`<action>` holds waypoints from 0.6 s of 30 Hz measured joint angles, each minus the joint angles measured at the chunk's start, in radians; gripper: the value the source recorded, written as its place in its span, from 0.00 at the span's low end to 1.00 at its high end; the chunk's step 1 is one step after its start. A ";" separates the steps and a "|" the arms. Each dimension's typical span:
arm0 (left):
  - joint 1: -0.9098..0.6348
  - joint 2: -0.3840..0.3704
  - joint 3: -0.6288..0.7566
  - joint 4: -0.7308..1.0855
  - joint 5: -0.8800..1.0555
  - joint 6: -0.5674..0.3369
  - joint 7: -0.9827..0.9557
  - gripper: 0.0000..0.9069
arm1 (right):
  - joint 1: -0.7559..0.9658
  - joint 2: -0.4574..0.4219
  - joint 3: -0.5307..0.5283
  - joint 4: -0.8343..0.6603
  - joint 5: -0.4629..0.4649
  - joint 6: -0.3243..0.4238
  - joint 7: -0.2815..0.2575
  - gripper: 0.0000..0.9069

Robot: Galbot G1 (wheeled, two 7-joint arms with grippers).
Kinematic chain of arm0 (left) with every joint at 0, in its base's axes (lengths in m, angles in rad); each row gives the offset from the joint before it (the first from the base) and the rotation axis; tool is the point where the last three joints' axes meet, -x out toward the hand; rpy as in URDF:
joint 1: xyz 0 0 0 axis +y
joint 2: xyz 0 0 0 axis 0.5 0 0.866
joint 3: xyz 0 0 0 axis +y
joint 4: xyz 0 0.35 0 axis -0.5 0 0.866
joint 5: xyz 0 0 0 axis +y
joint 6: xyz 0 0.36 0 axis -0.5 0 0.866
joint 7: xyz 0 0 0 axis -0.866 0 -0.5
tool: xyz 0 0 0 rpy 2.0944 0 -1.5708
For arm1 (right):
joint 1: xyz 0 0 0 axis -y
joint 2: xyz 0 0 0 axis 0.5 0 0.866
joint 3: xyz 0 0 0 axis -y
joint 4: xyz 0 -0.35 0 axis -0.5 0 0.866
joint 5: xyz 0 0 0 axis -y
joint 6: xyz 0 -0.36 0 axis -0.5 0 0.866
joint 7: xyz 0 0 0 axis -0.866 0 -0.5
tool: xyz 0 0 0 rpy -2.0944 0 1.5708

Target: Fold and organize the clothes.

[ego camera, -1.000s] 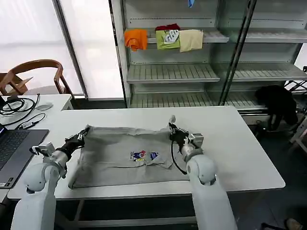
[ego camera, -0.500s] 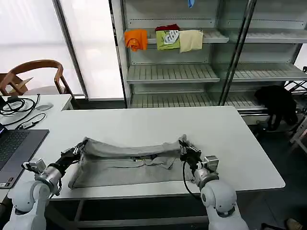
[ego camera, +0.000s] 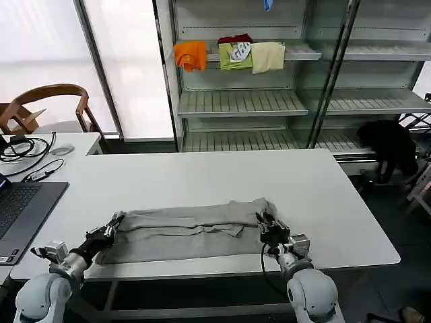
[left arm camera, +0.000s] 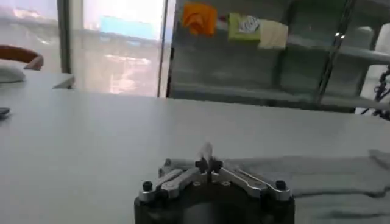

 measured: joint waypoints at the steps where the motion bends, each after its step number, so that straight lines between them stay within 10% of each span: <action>1: 0.007 -0.002 -0.002 -0.006 0.012 0.000 -0.007 1.00 | -0.001 -0.003 0.003 -0.003 -0.006 0.002 0.007 1.00; 15: 0.081 -0.055 0.004 -0.093 0.109 -0.001 -0.170 1.00 | 0.022 -0.001 0.010 0.033 0.020 0.029 0.053 1.00; 18: 0.092 -0.064 0.011 -0.099 0.113 -0.002 -0.197 0.72 | 0.035 0.004 0.003 0.054 0.030 0.022 0.056 1.00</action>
